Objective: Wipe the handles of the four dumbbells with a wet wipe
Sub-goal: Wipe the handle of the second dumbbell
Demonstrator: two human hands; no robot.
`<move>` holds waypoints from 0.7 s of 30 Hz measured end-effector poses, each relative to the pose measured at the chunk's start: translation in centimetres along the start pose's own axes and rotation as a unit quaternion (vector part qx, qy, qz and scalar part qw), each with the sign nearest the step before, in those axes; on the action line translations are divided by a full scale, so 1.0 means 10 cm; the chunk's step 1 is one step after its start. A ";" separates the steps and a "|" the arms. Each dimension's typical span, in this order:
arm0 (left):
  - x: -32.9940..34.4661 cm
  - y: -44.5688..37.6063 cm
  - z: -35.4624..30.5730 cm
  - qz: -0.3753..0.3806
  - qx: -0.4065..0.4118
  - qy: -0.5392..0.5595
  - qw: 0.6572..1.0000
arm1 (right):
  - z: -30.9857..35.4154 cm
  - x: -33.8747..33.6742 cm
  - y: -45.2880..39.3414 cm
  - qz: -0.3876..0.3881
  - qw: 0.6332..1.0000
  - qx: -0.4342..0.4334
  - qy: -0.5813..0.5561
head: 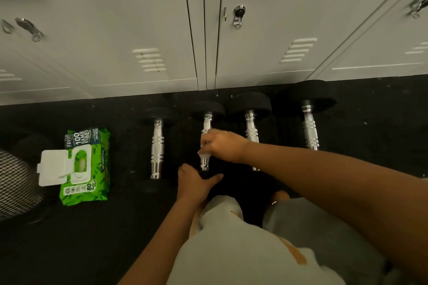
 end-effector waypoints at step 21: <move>-0.01 -0.04 -0.02 0.041 -0.046 -0.006 0.998 | -0.09 0.02 -0.05 -0.033 0.998 0.049 -0.016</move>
Point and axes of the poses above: each hand's wrist, its own y-axis away from the middle knuckle, its own x-axis out of the palm, z = x × y, the point moved 2 cm from there along -y, towards the middle knuckle, and after that the axes turned 6 degrees about z, right-handed, at the moved point
